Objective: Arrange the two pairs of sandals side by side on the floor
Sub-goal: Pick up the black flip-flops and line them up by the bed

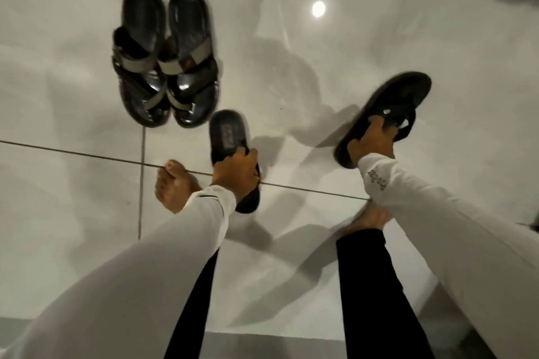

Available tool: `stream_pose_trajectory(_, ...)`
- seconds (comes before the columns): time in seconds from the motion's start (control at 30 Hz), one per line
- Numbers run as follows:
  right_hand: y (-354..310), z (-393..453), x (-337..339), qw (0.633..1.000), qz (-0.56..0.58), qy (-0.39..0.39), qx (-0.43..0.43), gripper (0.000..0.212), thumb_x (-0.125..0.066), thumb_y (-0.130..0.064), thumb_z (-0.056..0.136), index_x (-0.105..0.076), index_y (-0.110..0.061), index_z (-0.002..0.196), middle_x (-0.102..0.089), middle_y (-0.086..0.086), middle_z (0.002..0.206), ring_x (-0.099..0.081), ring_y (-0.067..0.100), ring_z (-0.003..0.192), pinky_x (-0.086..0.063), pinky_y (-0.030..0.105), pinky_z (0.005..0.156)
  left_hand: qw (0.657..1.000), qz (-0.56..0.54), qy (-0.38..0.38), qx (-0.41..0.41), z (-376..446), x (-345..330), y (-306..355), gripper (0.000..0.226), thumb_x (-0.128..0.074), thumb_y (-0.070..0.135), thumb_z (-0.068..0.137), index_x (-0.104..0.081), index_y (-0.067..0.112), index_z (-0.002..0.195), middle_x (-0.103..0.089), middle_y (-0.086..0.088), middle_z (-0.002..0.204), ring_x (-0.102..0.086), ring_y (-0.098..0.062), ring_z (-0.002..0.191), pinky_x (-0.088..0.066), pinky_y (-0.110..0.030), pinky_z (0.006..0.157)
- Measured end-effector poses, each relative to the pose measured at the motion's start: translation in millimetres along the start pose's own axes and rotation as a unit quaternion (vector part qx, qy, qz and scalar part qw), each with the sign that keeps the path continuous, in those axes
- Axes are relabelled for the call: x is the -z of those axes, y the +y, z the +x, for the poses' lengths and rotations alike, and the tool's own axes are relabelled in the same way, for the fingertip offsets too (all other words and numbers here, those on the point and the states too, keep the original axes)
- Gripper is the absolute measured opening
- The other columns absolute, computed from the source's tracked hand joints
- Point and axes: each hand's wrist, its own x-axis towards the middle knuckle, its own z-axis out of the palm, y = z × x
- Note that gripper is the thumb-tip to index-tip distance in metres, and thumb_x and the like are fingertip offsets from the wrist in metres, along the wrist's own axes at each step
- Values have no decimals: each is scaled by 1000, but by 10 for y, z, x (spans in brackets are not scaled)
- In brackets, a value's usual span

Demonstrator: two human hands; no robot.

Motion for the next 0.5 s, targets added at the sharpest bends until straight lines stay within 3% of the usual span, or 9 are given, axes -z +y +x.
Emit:
stream_pose_trajectory(0.1, 331, 249, 141, 1000, 2, 29, -5, 76, -62, -12, 83, -26, -20, 149, -24, 17, 154, -57, 48, 116, -50, 54, 97, 996, -17, -59, 69, 115, -280, 133, 67, -63, 31, 93, -31, 9, 147, -55, -20, 137, -59, -46, 121, -50, -52, 96)
stream_pose_trajectory(0.2, 518, 499, 275, 998, -27, 40, 45, 81, -61, -7, 82, -24, -25, 151, -28, 13, 153, -60, 47, 110, -51, 52, 92, 991, -48, -77, 95, 200, -452, 211, 61, -61, 26, 94, -33, 4, 143, -55, -25, 135, -58, -48, 122, -49, -53, 100)
stream_pose_trajectory(0.33, 645, 788, 404, 972, -178, 40, 146, 74, -66, -10, 83, -32, -23, 148, -36, 19, 148, -58, 47, 111, -49, 52, 90, 998, -23, 6, 62, 238, -439, 442, 50, -54, 20, 97, -36, 5, 142, -62, -24, 124, -64, -46, 110, -53, -53, 93)
stream_pose_trajectory(0.5, 717, 1094, 539, 927, -324, 68, 178, 53, -66, -40, 88, -51, -13, 132, -54, 20, 130, -55, 42, 114, -45, 49, 88, 995, 39, 89, -27, 400, -203, 886, 52, -49, 16, 96, -35, 10, 146, -65, -19, 119, -68, -44, 101, -56, -50, 85)
